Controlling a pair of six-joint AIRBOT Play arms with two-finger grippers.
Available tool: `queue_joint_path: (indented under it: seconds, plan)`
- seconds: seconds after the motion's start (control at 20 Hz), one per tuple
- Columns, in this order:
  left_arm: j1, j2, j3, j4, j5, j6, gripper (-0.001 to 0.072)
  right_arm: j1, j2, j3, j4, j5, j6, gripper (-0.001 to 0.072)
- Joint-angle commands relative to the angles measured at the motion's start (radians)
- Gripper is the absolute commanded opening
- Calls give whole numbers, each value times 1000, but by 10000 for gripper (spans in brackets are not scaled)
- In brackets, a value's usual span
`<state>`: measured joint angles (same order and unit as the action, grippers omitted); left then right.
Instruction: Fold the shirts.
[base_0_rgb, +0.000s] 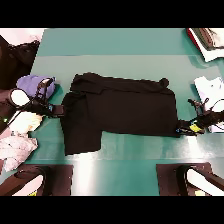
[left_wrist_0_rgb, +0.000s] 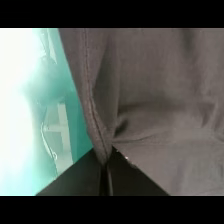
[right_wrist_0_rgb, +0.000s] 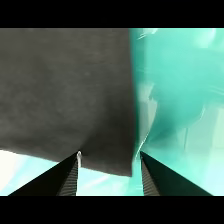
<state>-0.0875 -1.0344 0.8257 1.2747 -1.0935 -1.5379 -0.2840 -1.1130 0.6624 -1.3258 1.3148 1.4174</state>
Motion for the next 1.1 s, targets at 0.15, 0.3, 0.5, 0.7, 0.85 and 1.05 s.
queue_joint_path:
  seconds: [0.15, 0.3, 0.5, 0.7, 0.85, 1.05]
  plan:
    - [1, 1, 1, -1, -15, 0, 22, 62, -5, -10, -2, -28, -5, 17]
    - [1, 19, 50, 2, -17, 0, 22, 90, 22, 23, -11, -36, -5, 17]
    - [1, 98, 309, 0, -18, 0, 22, 89, 175, 219, -1, -67, -3, 17]
    - [1, 144, 673, -32, -23, 0, 22, 89, 342, 499, -1, -237, 61, 16]
    - [1, 153, 939, -52, -24, 0, 22, 89, 437, 687, -2, -361, 67, 15]
    - [1, 153, 1220, -89, -24, -2, 23, 89, 510, 886, -4, -367, 66, 16]
